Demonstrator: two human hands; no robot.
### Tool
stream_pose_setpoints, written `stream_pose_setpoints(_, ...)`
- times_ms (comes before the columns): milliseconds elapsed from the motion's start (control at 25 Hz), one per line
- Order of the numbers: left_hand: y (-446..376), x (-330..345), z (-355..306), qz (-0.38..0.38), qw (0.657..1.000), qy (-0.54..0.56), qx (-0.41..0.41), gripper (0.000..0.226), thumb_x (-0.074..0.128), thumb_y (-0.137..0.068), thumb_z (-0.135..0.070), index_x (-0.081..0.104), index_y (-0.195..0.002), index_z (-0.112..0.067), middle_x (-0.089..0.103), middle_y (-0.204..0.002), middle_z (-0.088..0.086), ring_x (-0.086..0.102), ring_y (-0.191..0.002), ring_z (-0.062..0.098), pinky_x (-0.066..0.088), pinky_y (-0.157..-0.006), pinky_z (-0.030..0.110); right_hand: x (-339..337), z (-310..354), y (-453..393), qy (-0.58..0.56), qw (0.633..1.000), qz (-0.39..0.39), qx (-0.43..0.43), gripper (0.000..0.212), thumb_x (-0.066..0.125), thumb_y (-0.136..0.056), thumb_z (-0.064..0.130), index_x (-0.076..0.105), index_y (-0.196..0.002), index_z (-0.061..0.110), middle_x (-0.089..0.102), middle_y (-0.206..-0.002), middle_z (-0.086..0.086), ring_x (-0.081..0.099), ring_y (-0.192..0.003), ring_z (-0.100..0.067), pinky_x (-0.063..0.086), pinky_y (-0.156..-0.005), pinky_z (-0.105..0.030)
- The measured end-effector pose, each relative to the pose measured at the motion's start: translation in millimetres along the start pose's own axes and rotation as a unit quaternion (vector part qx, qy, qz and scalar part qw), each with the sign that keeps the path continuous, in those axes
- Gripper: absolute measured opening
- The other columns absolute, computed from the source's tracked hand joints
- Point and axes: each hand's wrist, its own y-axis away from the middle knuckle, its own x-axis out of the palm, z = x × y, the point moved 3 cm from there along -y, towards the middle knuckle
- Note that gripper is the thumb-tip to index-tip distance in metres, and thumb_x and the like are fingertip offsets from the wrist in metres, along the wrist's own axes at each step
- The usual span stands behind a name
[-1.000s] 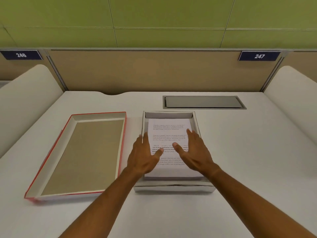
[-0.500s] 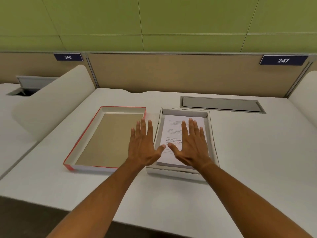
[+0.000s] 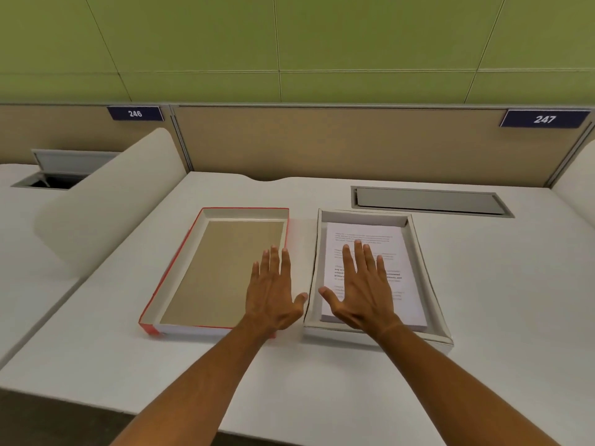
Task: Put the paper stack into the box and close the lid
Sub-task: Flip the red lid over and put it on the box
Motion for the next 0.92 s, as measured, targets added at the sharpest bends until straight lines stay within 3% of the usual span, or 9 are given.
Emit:
stream_pose_setpoints(160, -16.4, 17.6, 20.4, 0.038, 0.999, 0.035, -0.008, 0.089, 0.045, -0.088, -0.051, 0.002, -0.153, -0.008, 0.003, -0.163, 0.017, 0.006, -0.150, 0.034, 0.015, -0.121, 0.044, 12.2, 15.8, -11.7, 0.007, 0.999, 0.003, 0.033, 0.123, -0.023, -0.056, 0.086, -0.011, -0.155, 0.016, -0.017, -0.164, -0.013, -0.016, -0.151, -0.032, -0.010, -0.122, -0.049)
stream_pose_setpoints(240, -28.1, 25.9, 28.0, 0.029, 0.998, 0.057, -0.018, 0.066, 0.052, -0.088, -0.041, 0.035, -0.142, -0.007, 0.041, -0.146, 0.016, 0.040, -0.135, 0.034, 0.041, -0.101, 0.038, 18.4, 23.5, -14.4, 0.011, 0.999, 0.000, 0.052, 0.121, -0.021, -0.057, 0.085, -0.011, -0.155, 0.016, -0.016, -0.164, -0.013, -0.015, -0.151, -0.031, -0.010, -0.122, -0.047)
stream_pose_setpoints(280, -33.6, 28.2, 30.5, 0.020, 0.996, 0.077, -0.026, 0.050, 0.055, -0.087, -0.036, 0.049, -0.128, -0.007, 0.053, -0.130, 0.014, 0.053, -0.120, 0.032, 0.046, -0.086, 0.035, 20.9, 25.9, -15.4, 0.011, 0.998, 0.000, 0.058, 0.120, -0.021, -0.057, 0.085, -0.011, -0.155, 0.016, -0.015, -0.164, -0.013, -0.015, -0.151, -0.031, -0.010, -0.122, -0.047)
stream_pose_setpoints(360, -42.2, 30.9, 35.1, 0.022, 0.990, 0.129, -0.061, 0.030, 0.059, -0.086, -0.029, 0.061, -0.106, -0.007, 0.062, -0.110, 0.012, 0.063, -0.101, 0.031, 0.042, -0.068, 0.030, 24.3, 29.7, -15.5, 0.008, 0.998, 0.005, 0.069, 0.120, -0.020, -0.058, 0.086, -0.012, -0.155, 0.016, -0.015, -0.164, -0.011, -0.015, -0.151, -0.029, -0.013, -0.120, -0.044)
stream_pose_setpoints(600, -58.9, 12.1, 44.3, 0.041, 0.964, 0.231, -0.121, 0.004, 0.058, -0.071, -0.002, 0.061, -0.069, -0.001, 0.064, -0.074, 0.014, 0.066, -0.070, 0.029, 0.041, -0.051, 0.025, 23.6, 33.8, -21.2, -0.024, 0.996, 0.000, 0.090, 0.101, 0.020, -0.079, 0.077, -0.007, -0.156, 0.017, -0.011, -0.165, -0.009, -0.012, -0.152, -0.027, -0.012, -0.120, -0.041)
stream_pose_setpoints(680, -63.9, -13.5, 48.3, 0.019, 0.945, 0.293, -0.144, 0.011, 0.055, -0.064, 0.002, 0.065, -0.067, 0.006, 0.066, -0.069, 0.015, 0.062, -0.061, 0.027, 0.049, -0.053, 0.029, 21.0, 34.6, -27.6, -0.047, 0.995, -0.013, 0.088, 0.099, 0.022, -0.080, 0.074, -0.006, -0.156, 0.017, -0.009, -0.166, -0.008, -0.010, -0.153, -0.026, -0.011, -0.120, -0.040)
stream_pose_setpoints(800, -70.7, -66.3, 59.8, -0.040, 0.899, 0.409, -0.148, 0.007, 0.059, -0.066, 0.004, 0.066, -0.065, 0.007, 0.069, -0.069, 0.017, 0.070, -0.067, 0.031, 0.061, -0.060, 0.038, 14.2, 41.1, -41.9, -0.105, 0.991, -0.017, 0.079, 0.095, 0.026, -0.082, 0.070, 0.000, -0.157, 0.017, -0.001, -0.167, -0.007, -0.003, -0.154, -0.024, -0.003, -0.122, -0.038)
stream_pose_setpoints(920, -77.8, -118.8, 80.1, -0.074, 0.823, 0.544, -0.149, 0.013, 0.075, -0.075, -0.004, 0.066, -0.066, -0.001, 0.071, -0.075, 0.011, 0.072, -0.065, 0.022, 0.057, -0.048, 0.024, 8.1, 56.0, -53.6, -0.196, 0.978, -0.037, 0.065, 0.087, 0.039, -0.086, 0.062, 0.014, -0.156, 0.018, 0.017, -0.165, -0.005, 0.016, -0.152, -0.025, 0.014, -0.121, -0.040)
